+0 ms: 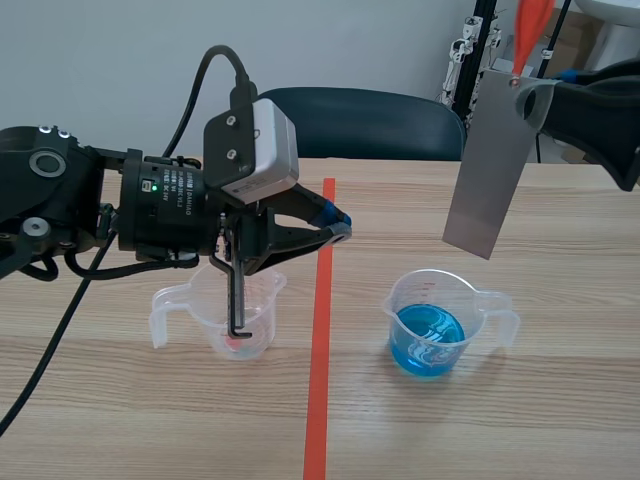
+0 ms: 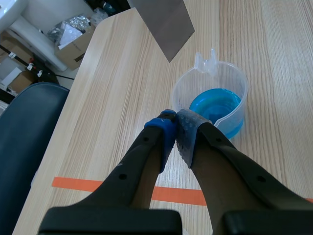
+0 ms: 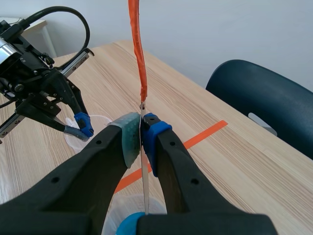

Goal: Do the redox reaction experiment. move the plate over the left beaker

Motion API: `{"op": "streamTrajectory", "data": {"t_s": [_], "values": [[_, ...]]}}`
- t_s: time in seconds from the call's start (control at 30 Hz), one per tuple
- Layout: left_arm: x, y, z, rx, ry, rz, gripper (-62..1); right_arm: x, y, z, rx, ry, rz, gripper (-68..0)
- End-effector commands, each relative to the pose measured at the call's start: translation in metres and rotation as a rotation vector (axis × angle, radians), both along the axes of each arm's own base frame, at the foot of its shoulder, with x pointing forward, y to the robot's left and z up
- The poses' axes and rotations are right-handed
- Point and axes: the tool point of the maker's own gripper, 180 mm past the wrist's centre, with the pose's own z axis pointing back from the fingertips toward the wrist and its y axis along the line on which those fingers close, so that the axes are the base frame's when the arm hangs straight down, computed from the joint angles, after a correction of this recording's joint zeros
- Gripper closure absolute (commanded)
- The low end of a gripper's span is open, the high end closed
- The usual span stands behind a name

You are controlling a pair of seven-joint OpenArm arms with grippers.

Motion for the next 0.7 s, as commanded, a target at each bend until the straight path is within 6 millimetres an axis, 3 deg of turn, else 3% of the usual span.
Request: {"op": "streamTrajectory", "data": {"t_s": [0.0,0.23,0.67], "values": [[0.001,-0.003,0.013,-0.035,-0.019,-0.01,-2.6,0.008,0.002,0.021,0.01,-0.064,0.003,-0.4],[0.001,0.0,0.011,-0.03,-0.015,-0.003,-2.6,0.008,0.007,0.019,0.005,-0.071,0.014,-0.4],[-0.003,0.04,0.0,-0.077,0.047,0.096,-2.7,0.02,0.03,0.016,-0.021,-0.07,0.03,-0.4]]}}
